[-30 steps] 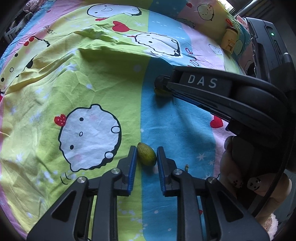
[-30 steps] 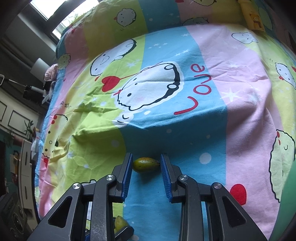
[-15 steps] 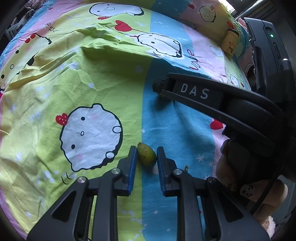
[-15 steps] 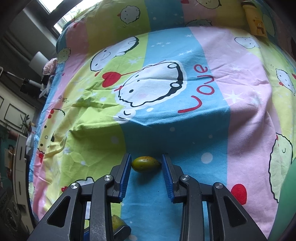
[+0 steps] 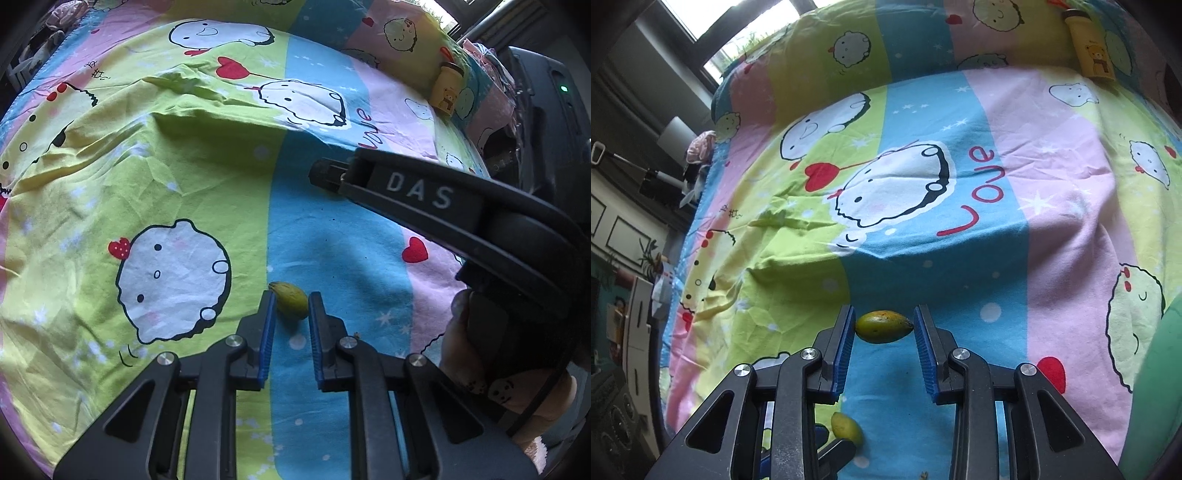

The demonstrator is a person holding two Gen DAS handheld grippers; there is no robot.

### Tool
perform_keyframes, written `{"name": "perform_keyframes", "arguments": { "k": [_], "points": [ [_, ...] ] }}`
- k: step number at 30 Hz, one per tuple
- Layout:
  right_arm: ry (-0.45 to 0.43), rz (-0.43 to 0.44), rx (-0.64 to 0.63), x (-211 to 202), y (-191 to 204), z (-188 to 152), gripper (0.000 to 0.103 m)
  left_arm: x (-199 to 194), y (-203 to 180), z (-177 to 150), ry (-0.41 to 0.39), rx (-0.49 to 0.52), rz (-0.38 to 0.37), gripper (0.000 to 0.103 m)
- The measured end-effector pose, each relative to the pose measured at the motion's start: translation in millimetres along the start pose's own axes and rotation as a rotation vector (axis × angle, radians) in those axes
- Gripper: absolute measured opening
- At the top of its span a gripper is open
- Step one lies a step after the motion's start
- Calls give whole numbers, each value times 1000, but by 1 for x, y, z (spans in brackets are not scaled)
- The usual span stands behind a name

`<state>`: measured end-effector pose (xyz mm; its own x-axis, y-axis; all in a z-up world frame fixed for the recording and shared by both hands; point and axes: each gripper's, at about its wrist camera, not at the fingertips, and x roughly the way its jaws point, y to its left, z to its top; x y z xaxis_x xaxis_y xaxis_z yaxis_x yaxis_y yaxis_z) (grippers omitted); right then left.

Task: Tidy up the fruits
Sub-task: 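Close the right gripper on the green olive and lift it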

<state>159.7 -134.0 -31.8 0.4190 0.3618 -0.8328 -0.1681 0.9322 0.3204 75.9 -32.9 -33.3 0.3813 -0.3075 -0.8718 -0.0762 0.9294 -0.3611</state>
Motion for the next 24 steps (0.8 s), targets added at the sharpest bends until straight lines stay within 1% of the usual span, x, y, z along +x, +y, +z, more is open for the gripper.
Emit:
{"name": "perform_keyframes", "arguments": {
  "k": [3, 6, 12, 17, 18, 20, 21, 24],
  "points": [
    [-32, 14, 11, -14, -2, -1, 34, 3, 0, 1, 5, 1, 10, 14],
    [-56, 26, 25, -25, -6, -1, 34, 10, 1, 3, 24, -15, -5, 14],
    [-101, 46, 61, -46, -17, -3, 34, 15, 1, 6, 19, -22, 15, 14],
    [-133, 53, 76, -59, -23, -6, 34, 13, 5, 8, 14, -40, 12, 14],
    [-138, 55, 82, -62, -25, -6, 34, 10, 6, 9, 4, -42, 9, 18],
    [-148, 61, 92, -67, -28, -7, 34, 2, 7, 11, -24, -49, -10, 22],
    [-155, 65, 98, -70, -30, -7, 34, -1, 7, 13, -39, -55, -14, 26],
    [-179, 73, 113, -80, -34, -8, 34, -4, 1, 16, -76, -33, 6, 31]
  ]
}}
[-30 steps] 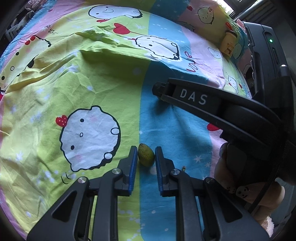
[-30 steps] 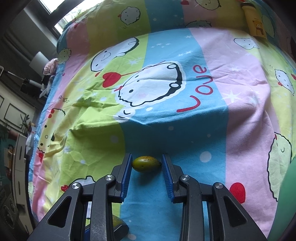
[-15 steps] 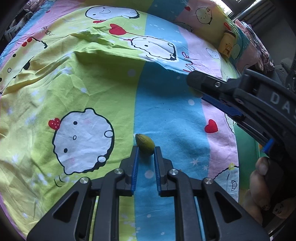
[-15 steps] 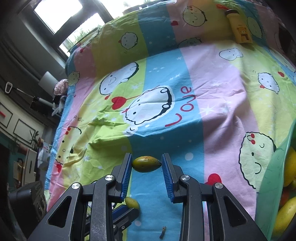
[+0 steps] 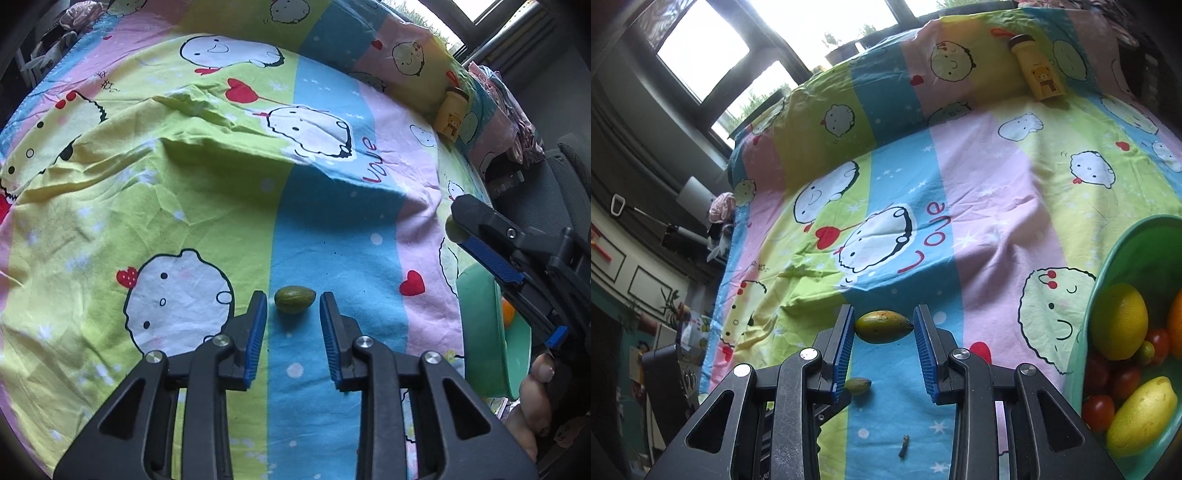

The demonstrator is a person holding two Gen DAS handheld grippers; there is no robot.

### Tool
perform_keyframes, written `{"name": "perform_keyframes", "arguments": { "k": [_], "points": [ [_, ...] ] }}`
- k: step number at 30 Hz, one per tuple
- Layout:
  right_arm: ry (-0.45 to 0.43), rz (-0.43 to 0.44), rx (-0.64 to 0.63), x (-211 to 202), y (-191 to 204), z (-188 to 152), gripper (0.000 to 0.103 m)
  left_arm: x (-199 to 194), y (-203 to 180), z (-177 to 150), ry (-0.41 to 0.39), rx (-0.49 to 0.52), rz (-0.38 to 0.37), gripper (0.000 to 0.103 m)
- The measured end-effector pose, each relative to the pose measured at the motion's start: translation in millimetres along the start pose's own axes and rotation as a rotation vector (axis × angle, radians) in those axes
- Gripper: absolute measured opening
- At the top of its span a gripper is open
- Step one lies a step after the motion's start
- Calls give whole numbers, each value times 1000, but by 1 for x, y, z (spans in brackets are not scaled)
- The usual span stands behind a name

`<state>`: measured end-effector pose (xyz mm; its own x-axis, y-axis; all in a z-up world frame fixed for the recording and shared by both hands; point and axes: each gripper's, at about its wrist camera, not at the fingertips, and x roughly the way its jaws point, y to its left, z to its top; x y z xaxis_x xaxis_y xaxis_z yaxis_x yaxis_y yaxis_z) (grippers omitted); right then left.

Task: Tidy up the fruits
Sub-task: 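Close the right gripper on the green olive and lift it, then lower the olive into the green bowl and open the right gripper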

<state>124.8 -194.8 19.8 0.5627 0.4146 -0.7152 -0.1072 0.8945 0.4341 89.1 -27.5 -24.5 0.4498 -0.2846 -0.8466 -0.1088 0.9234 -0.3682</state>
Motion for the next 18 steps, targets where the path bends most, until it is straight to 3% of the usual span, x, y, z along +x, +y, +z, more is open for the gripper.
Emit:
{"name": "perform_keyframes", "arguments": {
  "k": [11, 12, 18],
  "points": [
    [-86, 21, 37, -34, -16, 2, 34, 34, -9, 9, 55, 35, 41, 30],
    [-91, 22, 41, -36, -17, 2, 34, 34, -10, 9, 40, 44, 52, 26],
    [-112, 24, 59, -46, -23, 3, 34, 35, -19, 8, 0, 85, 69, 27]
  ]
}}
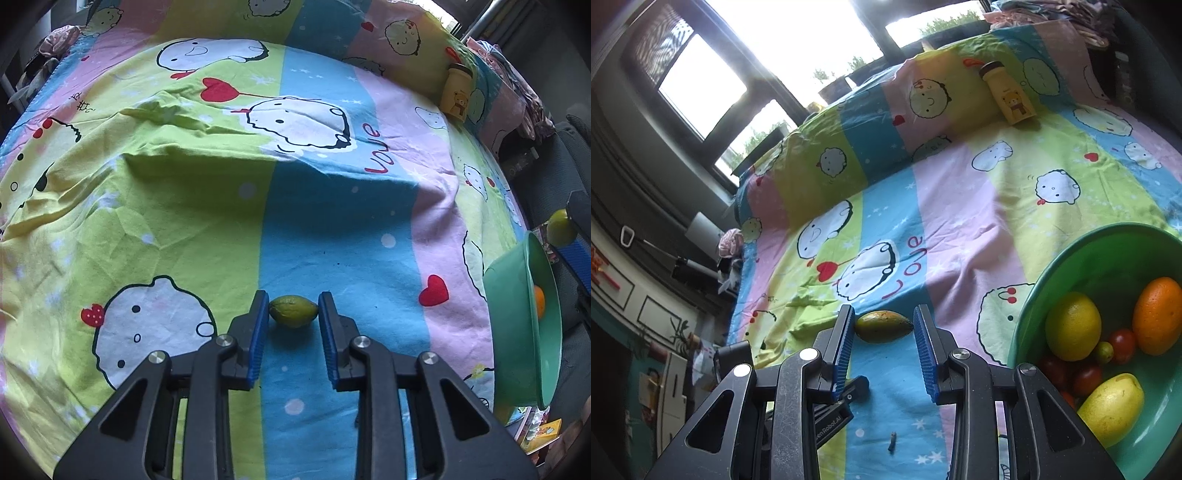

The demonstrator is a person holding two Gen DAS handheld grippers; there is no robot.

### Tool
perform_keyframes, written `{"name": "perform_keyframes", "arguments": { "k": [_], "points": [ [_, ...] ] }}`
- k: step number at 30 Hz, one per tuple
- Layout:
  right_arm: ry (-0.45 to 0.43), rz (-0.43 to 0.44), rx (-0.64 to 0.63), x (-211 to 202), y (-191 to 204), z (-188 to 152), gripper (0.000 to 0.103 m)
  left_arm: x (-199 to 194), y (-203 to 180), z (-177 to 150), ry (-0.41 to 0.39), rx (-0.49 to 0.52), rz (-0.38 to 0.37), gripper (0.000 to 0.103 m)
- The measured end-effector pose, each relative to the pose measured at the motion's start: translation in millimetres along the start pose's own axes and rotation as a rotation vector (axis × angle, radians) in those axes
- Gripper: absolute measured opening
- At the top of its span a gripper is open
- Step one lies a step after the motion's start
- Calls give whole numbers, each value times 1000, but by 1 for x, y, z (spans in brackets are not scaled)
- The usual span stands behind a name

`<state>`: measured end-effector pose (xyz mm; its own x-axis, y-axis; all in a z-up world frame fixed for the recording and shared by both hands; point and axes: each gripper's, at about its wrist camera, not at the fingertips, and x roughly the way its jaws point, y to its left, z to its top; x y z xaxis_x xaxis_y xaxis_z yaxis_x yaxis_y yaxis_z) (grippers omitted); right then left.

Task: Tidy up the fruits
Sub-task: 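Lower the olive into the green bowl and open the right gripper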

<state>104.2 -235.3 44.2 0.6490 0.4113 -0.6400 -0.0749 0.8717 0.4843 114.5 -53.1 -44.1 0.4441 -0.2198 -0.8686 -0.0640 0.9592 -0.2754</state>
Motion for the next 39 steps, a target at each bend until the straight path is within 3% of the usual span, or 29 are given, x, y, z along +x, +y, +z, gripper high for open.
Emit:
{"name": "perform_keyframes", "arguments": {
  "k": [3, 9, 13, 19, 26, 27, 28, 29, 31, 35, 37, 39],
  "points": [
    [-13, -1, 8, -9, -3, 0, 34, -20, -18, -2, -65, 43, -41, 27],
    [-86, -60, 62, -48, -24, 2, 34, -80, -84, -14, -252, 190, -233, 27],
    [-149, -135, 126, -79, -52, 4, 34, -102, -134, -23, -312, 310, -341, 27],
    [-204, -262, 231, -110, -94, 2, 34, -82, -180, -39, -266, 425, -358, 27],
    [-179, -309, 282, -113, -114, 0, 35, -58, -190, -46, -223, 429, -357, 27],
    [-167, -311, 281, -112, -115, 1, 39, -57, -190, -45, -223, 428, -354, 34],
    [-159, -314, 280, -111, -115, 0, 51, -57, -190, -45, -219, 430, -345, 51],
    [-160, -314, 280, -111, -115, 0, 56, -58, -191, -46, -218, 427, -343, 61],
    [-172, -313, 273, -113, -113, -1, 61, -61, -190, -48, -227, 424, -357, 77],
    [-180, -317, 263, -116, -109, -2, 61, -66, -190, -49, -233, 421, -347, 81],
    [-183, -324, 264, -117, -108, -2, 71, -68, -189, -50, -250, 424, -344, 81],
    [-191, -331, 265, -118, -109, -2, 72, -71, -187, -51, -265, 422, -335, 81]
  ]
}}
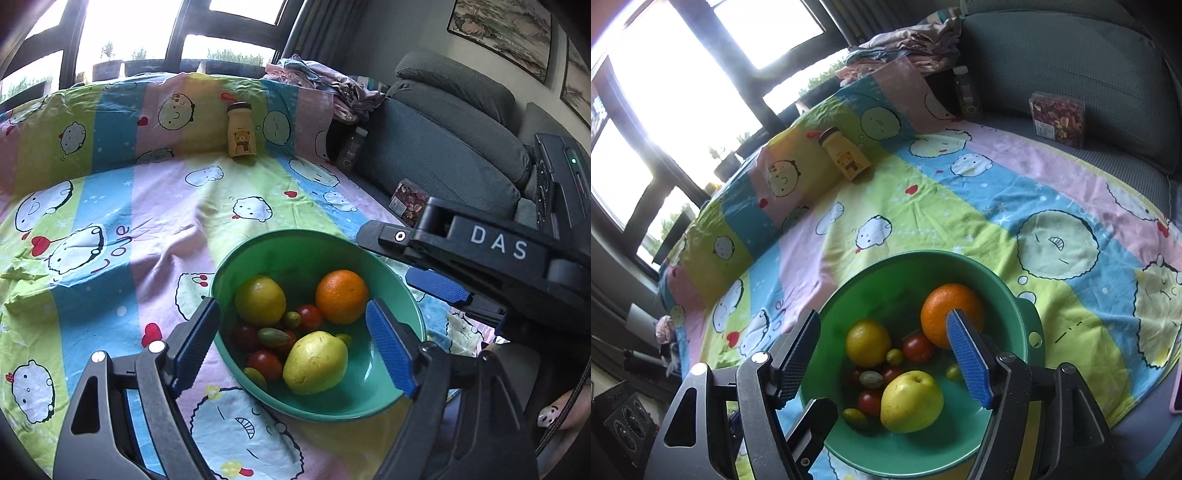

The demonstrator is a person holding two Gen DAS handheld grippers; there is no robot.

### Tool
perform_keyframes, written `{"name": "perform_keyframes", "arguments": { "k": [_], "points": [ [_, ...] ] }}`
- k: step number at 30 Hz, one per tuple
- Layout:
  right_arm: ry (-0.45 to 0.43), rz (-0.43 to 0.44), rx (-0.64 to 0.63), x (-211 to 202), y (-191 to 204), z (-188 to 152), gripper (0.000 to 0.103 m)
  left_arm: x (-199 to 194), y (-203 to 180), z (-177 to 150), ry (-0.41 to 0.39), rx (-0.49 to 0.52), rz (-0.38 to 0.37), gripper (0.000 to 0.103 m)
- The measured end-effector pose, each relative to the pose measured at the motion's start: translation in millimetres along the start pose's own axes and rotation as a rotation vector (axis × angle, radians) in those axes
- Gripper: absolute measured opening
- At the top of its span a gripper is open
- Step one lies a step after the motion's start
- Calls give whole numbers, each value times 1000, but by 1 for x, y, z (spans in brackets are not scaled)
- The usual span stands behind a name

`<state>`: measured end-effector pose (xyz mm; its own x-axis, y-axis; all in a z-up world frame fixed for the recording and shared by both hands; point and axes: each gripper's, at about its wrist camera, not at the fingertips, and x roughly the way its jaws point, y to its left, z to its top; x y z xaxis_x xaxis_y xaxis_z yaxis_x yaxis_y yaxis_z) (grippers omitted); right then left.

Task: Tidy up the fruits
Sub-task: 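Lower the olive into the green bowl and open the right gripper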

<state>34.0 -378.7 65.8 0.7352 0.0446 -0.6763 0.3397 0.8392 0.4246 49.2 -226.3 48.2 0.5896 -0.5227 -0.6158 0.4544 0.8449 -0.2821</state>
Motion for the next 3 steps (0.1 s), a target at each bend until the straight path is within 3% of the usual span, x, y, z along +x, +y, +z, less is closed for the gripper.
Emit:
{"name": "perform_keyframes", "arguments": {
  "k": [3],
  "points": [
    [-9, -4, 5, -4, -1, 0, 72, -4, 1, 2, -8, -5, -18, 81]
  ]
}}
